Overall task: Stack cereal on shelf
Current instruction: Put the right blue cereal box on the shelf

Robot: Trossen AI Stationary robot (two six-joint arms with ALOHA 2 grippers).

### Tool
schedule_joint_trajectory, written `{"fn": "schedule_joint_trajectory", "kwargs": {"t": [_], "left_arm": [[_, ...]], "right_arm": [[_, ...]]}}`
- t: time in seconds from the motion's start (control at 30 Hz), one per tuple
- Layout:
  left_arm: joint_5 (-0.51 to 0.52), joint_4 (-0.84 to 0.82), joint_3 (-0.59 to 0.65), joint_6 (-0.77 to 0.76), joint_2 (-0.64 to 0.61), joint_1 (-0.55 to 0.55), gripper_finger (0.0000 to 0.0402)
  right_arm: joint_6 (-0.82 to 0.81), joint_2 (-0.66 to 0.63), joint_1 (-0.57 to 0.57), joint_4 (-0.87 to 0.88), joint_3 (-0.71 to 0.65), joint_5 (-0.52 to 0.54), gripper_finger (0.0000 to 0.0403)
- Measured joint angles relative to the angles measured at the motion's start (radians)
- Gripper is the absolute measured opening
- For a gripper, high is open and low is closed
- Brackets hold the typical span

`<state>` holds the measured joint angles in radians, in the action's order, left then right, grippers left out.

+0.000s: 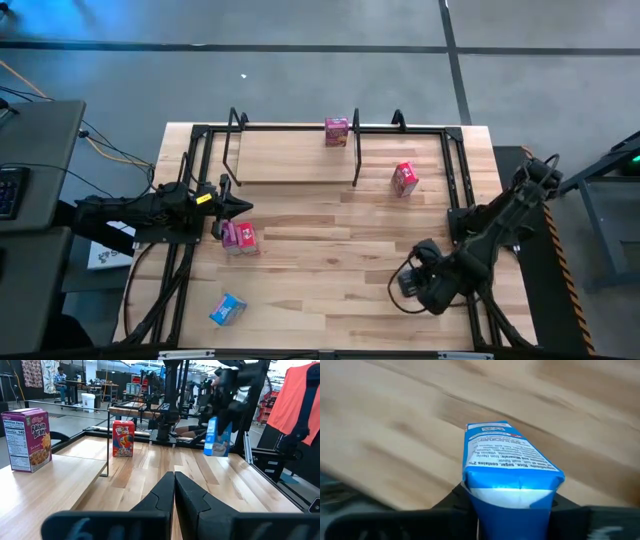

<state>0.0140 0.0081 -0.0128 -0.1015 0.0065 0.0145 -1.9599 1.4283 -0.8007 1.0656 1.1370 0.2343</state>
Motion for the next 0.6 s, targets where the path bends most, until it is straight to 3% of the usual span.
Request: {"fn": "schedule_joint_trajectory", "kwargs": {"t": [0.13,0.33,0.47,0.6], "left_arm": [[0.0,0.0,0.0,0.0,0.0,0.0,0.0005],[0.0,0.0,0.0,0.0,0.0,0.0,0.0005],[0.0,0.0,0.0,0.0,0.0,0.0,0.0005],[0.0,0.0,0.0,0.0,0.0,0.0,0.0005]], "right_arm": [[0.265,-0.054,0.098,-0.22,0.0,0.098,0.0084],[0.796,-0.056,0.349,-0.511,0.089,0.014,0.0084],[1.102,0.017,0.508,-0.464,0.256,-0.03,0.0084],[1.345,0.123,0.637,-0.367,0.45,-0.01,0.0084]]}}
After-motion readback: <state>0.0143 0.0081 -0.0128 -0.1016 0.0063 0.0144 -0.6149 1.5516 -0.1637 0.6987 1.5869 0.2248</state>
